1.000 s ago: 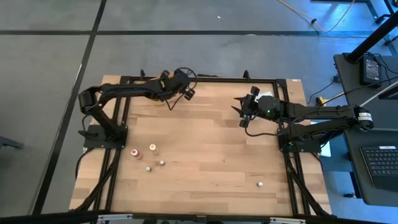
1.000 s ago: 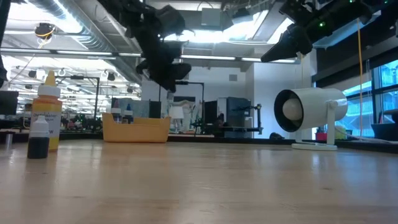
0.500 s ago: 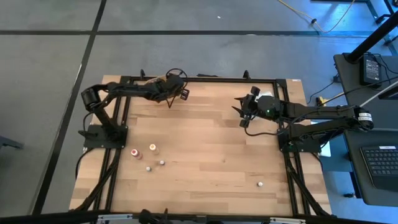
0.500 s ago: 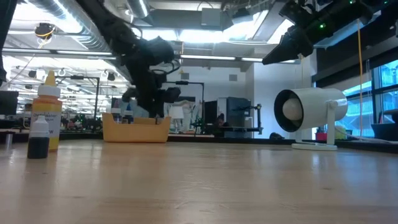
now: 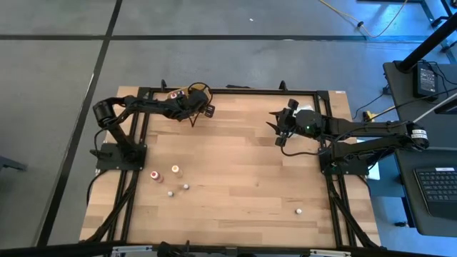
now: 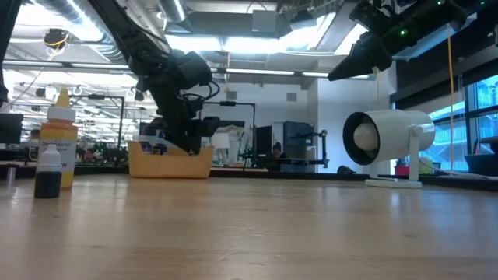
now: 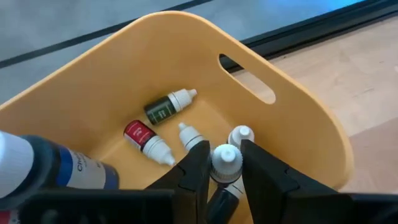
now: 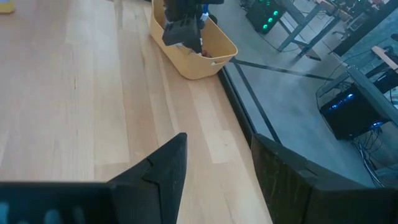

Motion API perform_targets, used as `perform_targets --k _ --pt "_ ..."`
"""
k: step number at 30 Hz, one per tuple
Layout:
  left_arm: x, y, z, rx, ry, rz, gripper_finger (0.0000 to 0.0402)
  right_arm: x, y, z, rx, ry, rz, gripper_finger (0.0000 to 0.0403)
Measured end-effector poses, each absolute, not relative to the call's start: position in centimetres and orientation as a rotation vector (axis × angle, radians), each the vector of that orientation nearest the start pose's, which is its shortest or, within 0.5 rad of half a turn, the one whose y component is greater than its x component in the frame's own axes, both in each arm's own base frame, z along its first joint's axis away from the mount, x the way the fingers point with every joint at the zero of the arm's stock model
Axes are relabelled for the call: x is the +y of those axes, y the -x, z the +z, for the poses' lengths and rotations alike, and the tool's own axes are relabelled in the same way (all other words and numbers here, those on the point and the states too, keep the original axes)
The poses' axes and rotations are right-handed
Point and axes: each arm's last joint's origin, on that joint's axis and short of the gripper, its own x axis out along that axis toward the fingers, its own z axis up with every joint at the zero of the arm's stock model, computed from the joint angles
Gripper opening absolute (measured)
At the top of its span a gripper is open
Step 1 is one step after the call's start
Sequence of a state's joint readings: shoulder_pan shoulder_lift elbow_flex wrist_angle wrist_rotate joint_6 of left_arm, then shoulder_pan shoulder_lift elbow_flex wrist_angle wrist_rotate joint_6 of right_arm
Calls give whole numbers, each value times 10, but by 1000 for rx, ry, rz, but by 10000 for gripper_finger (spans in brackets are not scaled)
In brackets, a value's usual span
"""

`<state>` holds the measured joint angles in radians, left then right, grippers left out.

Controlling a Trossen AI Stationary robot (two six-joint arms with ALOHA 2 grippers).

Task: Pick & Place food coloring
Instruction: Put the small purple food coloring bottle into the yellow bin, then put the right small pink food coloring bottle into the yellow bin

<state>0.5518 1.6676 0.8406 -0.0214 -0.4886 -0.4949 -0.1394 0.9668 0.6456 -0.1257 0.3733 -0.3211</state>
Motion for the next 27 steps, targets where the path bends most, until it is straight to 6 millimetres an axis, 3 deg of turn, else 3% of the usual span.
perform_targets --k 20,27 --pt "178 -264 159 657 395 1112 96 -39 -203 259 526 362 -428 181" --pt "163 -265 208 539 274 1020 95 -39 -204 260 523 361 -422 181"
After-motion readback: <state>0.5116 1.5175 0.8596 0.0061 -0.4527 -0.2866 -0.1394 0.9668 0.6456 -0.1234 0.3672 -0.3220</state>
